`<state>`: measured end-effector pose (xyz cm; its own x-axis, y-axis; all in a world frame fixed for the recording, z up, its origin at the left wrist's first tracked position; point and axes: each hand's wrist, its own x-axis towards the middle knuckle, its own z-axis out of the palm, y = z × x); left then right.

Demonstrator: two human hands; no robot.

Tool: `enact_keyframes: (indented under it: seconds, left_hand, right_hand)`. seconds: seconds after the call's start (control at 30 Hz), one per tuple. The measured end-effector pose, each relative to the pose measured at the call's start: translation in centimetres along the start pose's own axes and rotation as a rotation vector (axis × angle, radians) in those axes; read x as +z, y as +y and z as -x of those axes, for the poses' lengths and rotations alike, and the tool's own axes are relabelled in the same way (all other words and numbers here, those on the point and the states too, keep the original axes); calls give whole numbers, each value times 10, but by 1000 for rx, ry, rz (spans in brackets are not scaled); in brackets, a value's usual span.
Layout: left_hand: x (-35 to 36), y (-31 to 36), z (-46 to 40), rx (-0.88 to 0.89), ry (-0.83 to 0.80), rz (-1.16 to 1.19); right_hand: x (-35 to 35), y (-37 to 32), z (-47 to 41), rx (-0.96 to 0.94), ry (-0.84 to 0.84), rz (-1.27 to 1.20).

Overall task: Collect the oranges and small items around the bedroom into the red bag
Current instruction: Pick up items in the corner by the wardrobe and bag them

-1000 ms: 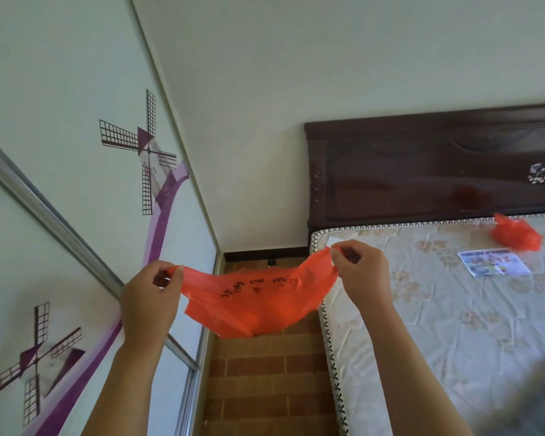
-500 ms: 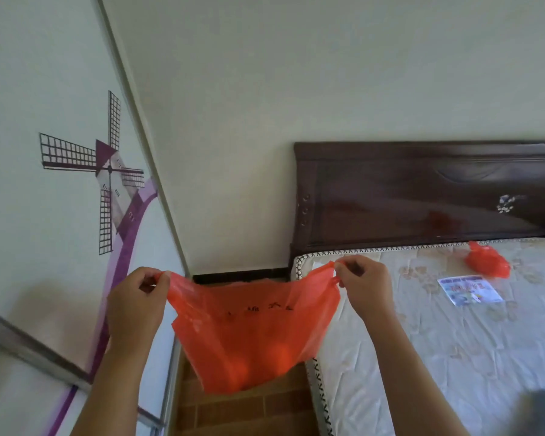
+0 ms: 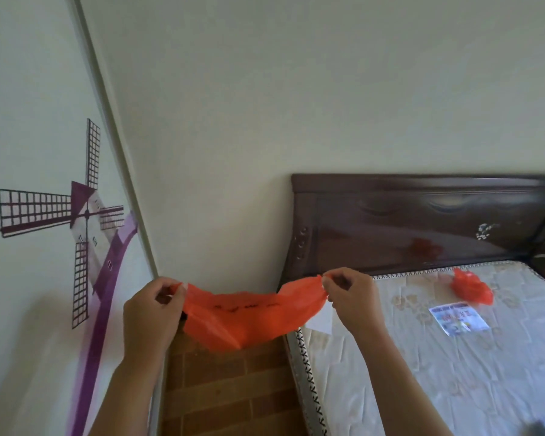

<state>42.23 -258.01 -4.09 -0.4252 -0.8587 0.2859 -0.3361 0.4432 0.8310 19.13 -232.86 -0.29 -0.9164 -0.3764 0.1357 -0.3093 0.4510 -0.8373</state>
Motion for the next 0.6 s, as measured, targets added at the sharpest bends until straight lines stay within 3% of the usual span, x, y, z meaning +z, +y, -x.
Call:
enact_keyframes:
  seconds: [0.33,0.6]
  left_hand:
    - [30,-23,-65,-49,2,-3]
    - [86,-56,-151,-177,47,-52]
  right_hand:
    - [61,-8,-81,-5,-60,35]
    - [135,7,-203,12,-206,-27]
